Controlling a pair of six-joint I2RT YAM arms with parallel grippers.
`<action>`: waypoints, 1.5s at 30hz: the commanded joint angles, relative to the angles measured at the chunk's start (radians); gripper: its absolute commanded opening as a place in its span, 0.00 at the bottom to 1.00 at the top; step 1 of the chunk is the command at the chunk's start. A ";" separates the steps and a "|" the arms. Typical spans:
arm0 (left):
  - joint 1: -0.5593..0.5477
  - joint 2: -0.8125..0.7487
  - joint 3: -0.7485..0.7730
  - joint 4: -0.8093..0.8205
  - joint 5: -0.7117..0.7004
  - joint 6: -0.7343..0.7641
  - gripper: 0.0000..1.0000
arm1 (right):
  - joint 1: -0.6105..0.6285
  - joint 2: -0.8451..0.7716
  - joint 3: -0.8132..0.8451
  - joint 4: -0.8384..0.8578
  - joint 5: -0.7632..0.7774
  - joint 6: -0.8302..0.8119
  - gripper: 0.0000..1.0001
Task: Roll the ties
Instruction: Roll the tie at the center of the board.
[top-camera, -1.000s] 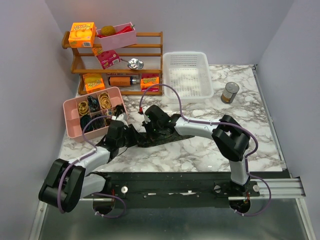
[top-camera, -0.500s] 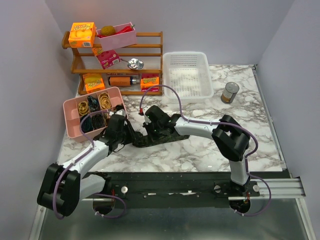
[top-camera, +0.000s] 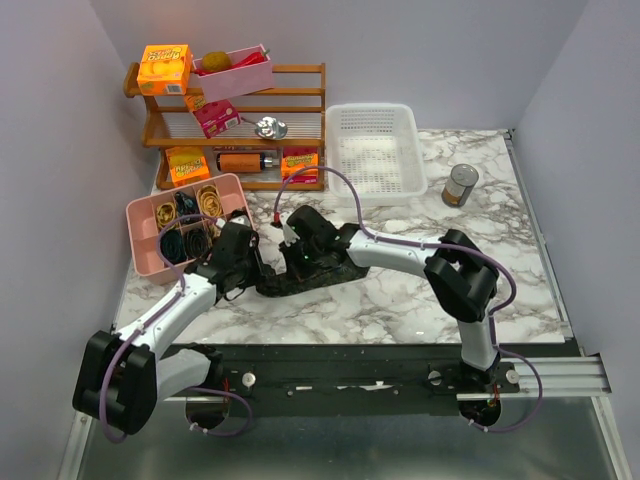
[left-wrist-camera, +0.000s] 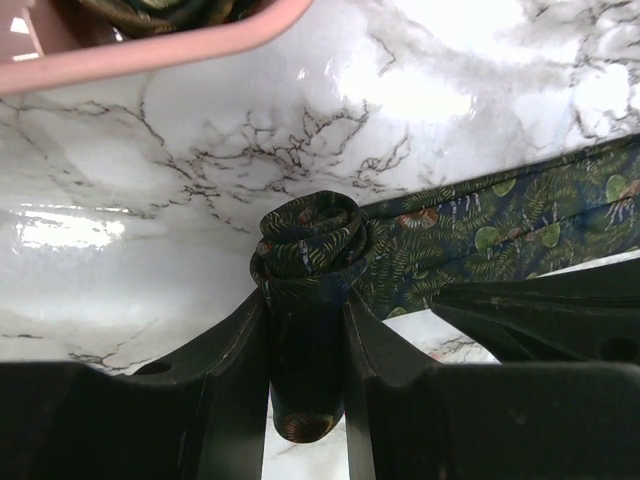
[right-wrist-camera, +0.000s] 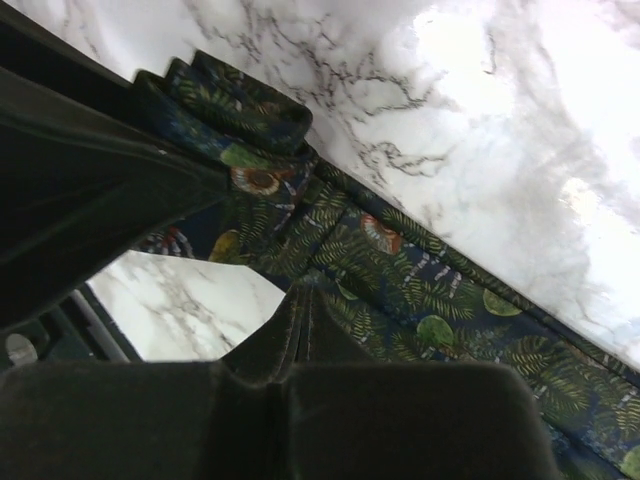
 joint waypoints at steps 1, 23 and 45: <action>-0.025 0.023 0.039 -0.052 -0.048 0.014 0.36 | 0.008 0.047 0.044 0.011 -0.084 0.025 0.01; -0.143 0.095 0.131 -0.202 -0.119 -0.002 0.36 | 0.021 0.188 0.106 0.001 -0.146 0.069 0.01; -0.243 0.296 0.361 -0.454 -0.401 0.016 0.36 | -0.187 -0.103 -0.080 0.014 -0.119 0.079 0.01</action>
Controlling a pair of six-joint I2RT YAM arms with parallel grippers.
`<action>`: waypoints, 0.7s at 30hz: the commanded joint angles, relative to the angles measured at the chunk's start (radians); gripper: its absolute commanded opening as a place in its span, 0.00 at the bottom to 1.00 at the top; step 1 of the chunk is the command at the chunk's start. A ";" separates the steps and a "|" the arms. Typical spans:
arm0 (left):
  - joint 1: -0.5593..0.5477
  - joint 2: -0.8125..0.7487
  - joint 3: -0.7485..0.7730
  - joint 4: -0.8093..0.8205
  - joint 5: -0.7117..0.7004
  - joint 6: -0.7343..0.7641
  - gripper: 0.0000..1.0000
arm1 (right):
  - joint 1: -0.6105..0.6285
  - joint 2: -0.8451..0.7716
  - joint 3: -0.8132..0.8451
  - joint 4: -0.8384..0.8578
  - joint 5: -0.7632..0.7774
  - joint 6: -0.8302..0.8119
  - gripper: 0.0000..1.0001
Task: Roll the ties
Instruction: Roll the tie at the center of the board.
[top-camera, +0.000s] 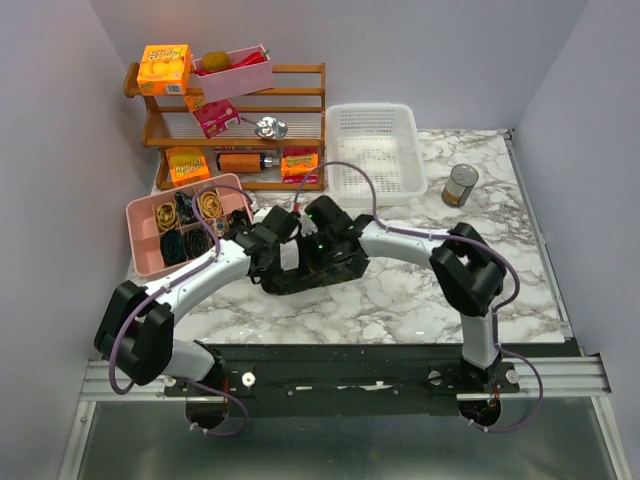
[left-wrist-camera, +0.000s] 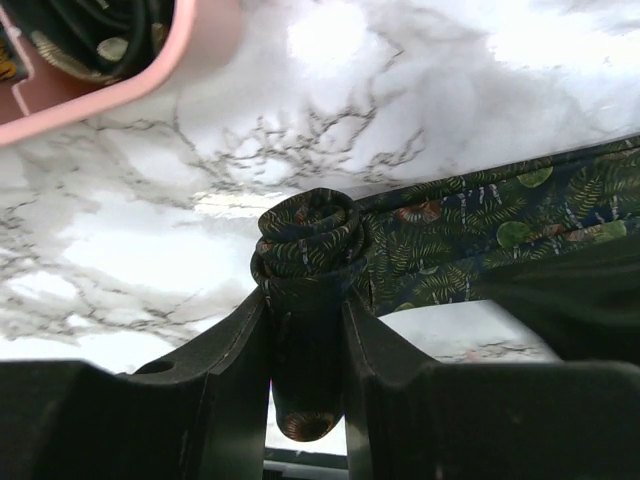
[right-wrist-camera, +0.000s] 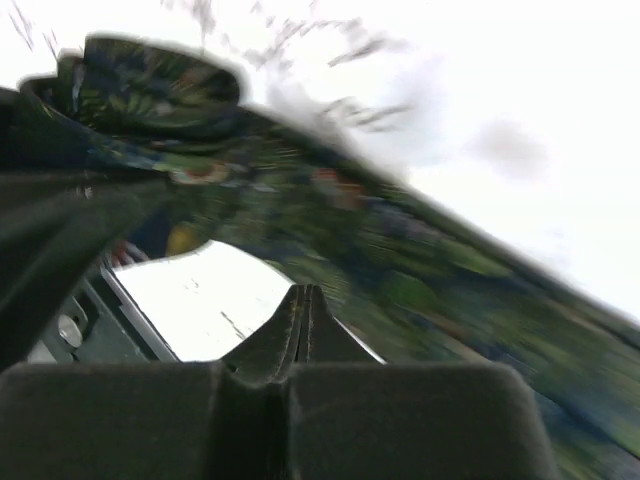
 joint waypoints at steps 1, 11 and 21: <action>-0.004 0.039 0.032 -0.135 -0.088 0.021 0.36 | -0.104 -0.123 -0.059 0.030 0.013 -0.020 0.01; -0.068 0.147 0.127 -0.272 -0.163 -0.002 0.36 | -0.196 -0.168 -0.143 0.053 0.019 -0.012 0.01; -0.194 0.370 0.224 -0.301 -0.165 -0.057 0.39 | -0.227 -0.160 -0.151 0.059 0.004 -0.012 0.01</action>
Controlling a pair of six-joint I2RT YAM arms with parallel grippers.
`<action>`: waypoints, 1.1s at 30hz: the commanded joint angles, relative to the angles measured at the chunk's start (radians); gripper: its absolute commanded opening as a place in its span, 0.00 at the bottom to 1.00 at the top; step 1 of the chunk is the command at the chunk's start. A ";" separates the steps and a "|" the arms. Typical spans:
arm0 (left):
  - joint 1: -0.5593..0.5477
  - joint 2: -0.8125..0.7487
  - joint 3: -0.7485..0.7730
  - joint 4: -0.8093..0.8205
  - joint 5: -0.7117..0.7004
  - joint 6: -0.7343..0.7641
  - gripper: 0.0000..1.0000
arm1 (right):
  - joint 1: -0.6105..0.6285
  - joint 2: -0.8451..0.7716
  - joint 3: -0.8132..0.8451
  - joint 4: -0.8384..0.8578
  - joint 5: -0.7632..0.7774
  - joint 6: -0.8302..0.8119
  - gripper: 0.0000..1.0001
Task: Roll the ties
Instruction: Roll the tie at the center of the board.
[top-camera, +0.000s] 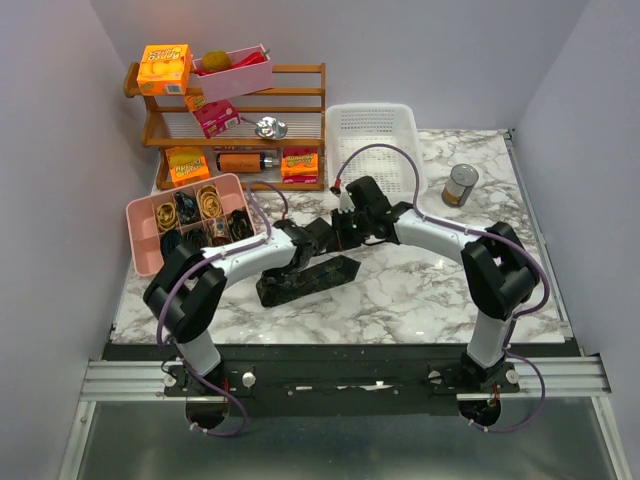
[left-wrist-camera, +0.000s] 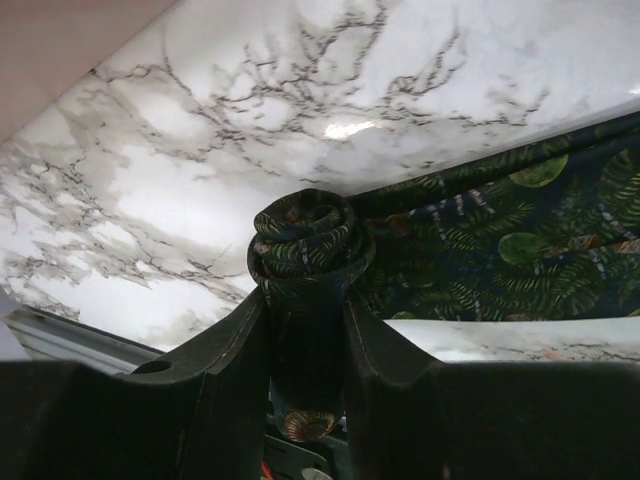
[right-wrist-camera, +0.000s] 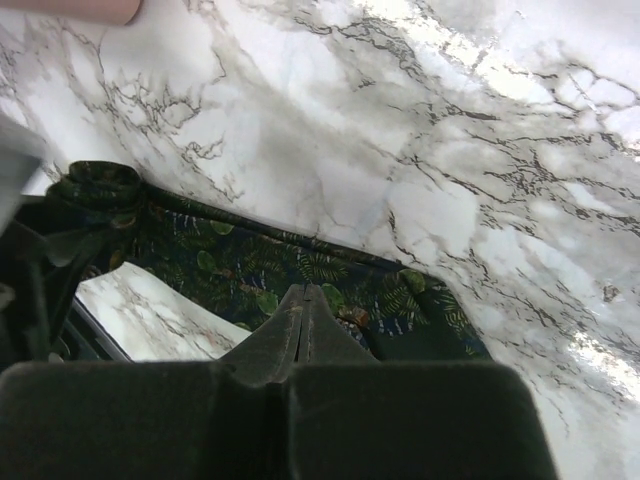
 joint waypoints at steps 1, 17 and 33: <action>-0.044 0.097 0.042 -0.016 -0.026 -0.042 0.40 | -0.011 0.005 -0.009 0.016 -0.008 -0.004 0.01; -0.101 0.039 0.010 0.191 0.118 -0.080 0.70 | -0.012 0.018 -0.017 0.021 -0.019 -0.012 0.01; -0.055 -0.207 -0.076 0.299 0.137 -0.056 0.81 | 0.014 -0.016 -0.016 0.035 -0.092 -0.049 0.01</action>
